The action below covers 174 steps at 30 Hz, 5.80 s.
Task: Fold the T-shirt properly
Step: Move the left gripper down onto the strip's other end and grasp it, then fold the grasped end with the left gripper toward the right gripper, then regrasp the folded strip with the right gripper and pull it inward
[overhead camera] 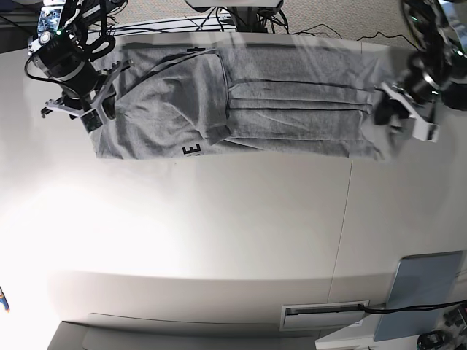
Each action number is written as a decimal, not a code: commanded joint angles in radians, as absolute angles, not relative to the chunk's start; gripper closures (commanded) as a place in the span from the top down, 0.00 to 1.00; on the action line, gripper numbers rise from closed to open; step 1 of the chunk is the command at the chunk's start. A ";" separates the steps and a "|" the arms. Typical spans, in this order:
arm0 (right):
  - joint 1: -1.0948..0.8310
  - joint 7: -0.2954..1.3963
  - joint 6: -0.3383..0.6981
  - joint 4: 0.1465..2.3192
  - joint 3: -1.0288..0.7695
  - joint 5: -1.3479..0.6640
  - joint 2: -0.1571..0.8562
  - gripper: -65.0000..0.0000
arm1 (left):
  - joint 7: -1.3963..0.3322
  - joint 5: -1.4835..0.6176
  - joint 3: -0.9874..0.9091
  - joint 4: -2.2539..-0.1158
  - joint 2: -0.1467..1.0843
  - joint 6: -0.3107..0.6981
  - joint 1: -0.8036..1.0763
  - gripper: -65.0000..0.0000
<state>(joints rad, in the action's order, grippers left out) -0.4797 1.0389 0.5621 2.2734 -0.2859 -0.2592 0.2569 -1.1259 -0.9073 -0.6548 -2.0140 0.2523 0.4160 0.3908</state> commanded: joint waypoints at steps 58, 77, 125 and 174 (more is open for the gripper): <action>-0.479 1.017 0.560 2.291 -0.290 -0.264 0.266 0.20 | -0.792 -0.401 -0.041 -1.917 0.141 0.389 0.334 0.00; -0.479 1.024 0.560 2.291 -0.290 -0.265 0.266 0.20 | -0.693 -0.337 0.206 -1.719 0.141 0.279 0.069 0.00; -0.480 1.020 0.534 2.291 -0.290 -0.193 0.266 0.20 | -0.736 -0.311 0.265 -1.732 0.112 0.358 0.132 0.00; -0.385 1.163 0.462 1.809 -0.660 -0.977 0.291 0.62 | -0.951 -0.648 -0.055 -1.888 0.120 0.525 0.155 0.37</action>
